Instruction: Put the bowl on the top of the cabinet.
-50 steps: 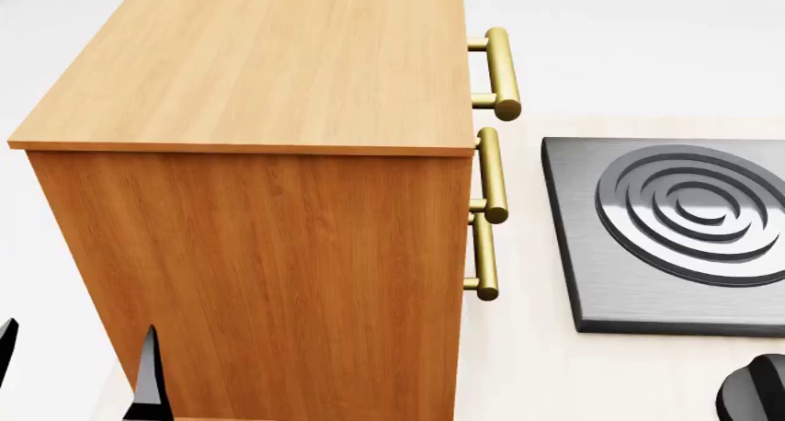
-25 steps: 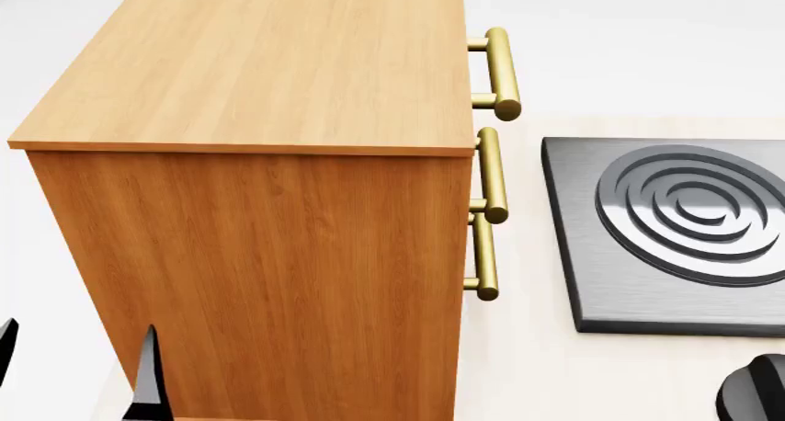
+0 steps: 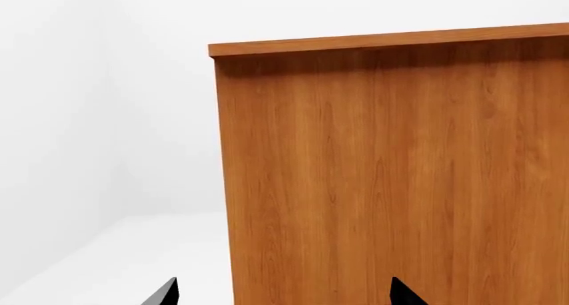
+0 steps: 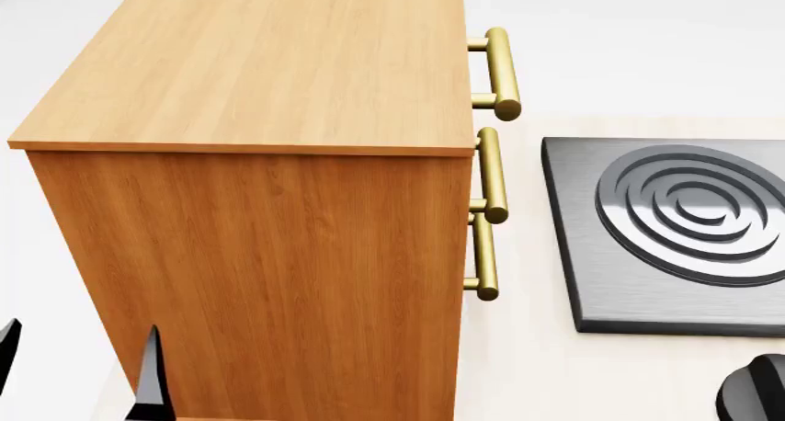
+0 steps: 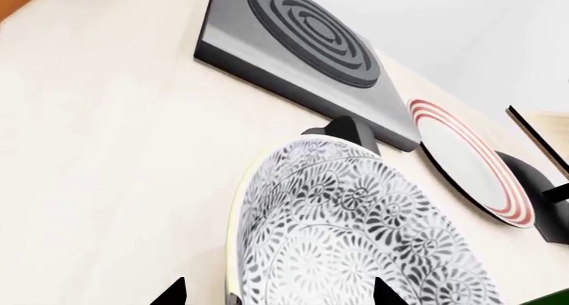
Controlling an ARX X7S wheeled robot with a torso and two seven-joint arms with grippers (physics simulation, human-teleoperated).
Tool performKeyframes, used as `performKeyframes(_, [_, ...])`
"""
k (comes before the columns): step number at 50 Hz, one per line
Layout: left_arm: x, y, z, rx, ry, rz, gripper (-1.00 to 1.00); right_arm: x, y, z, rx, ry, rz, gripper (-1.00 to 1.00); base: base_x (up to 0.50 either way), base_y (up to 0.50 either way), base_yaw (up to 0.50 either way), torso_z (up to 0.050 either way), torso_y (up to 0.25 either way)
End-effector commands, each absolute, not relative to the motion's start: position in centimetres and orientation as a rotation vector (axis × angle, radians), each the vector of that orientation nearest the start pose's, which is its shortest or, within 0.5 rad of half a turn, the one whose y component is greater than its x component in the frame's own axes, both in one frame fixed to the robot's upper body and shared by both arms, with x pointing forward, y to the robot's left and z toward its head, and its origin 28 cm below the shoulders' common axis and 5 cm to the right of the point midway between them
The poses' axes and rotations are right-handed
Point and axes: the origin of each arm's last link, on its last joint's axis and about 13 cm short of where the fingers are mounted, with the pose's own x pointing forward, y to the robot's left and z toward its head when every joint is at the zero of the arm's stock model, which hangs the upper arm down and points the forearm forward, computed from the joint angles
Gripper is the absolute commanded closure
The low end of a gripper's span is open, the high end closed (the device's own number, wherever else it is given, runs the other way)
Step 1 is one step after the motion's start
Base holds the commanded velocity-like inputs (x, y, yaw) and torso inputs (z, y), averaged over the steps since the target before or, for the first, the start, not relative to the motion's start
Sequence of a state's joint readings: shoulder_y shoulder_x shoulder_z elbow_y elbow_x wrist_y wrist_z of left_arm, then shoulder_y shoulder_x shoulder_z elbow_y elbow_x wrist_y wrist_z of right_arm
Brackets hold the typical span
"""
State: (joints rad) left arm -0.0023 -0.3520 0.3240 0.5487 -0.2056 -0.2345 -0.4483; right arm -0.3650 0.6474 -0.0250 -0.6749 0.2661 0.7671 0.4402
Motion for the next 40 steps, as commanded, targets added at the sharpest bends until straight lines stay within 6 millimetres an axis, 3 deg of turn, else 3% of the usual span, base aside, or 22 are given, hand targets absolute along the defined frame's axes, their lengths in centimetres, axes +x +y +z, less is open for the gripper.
performKeyframes(1, [18.83, 19.68, 9.90, 0.055, -0.225, 0.007, -1.00, 11.83, -18.70, 6.89, -0.515, 0.412, -0.182, -1.00, 0.00, 0.00, 0.00, 0.000, 0.000])
performKeyframes(26, [18.87, 19.69, 9.73, 0.055, -0.223, 0.006, -1.00, 12.09, -18.75, 6.51, -0.515, 0.415, -0.184, -1.00, 0.00, 0.00, 0.00, 0.000, 0.000])
performKeyframes(27, [18.86, 19.73, 9.74, 0.054, -0.223, 0.007, -1.00, 12.06, -18.74, 6.47, -0.518, 0.411, -0.186, 1.00, 0.00, 0.00, 0.00, 0.000, 0.000])
performKeyframes(40, [18.78, 19.70, 9.85, 0.055, -0.224, 0.009, -1.00, 12.04, -18.46, 7.25, -0.530, 0.382, -0.183, 1.00, 0.00, 0.00, 0.00, 0.000, 0.000])
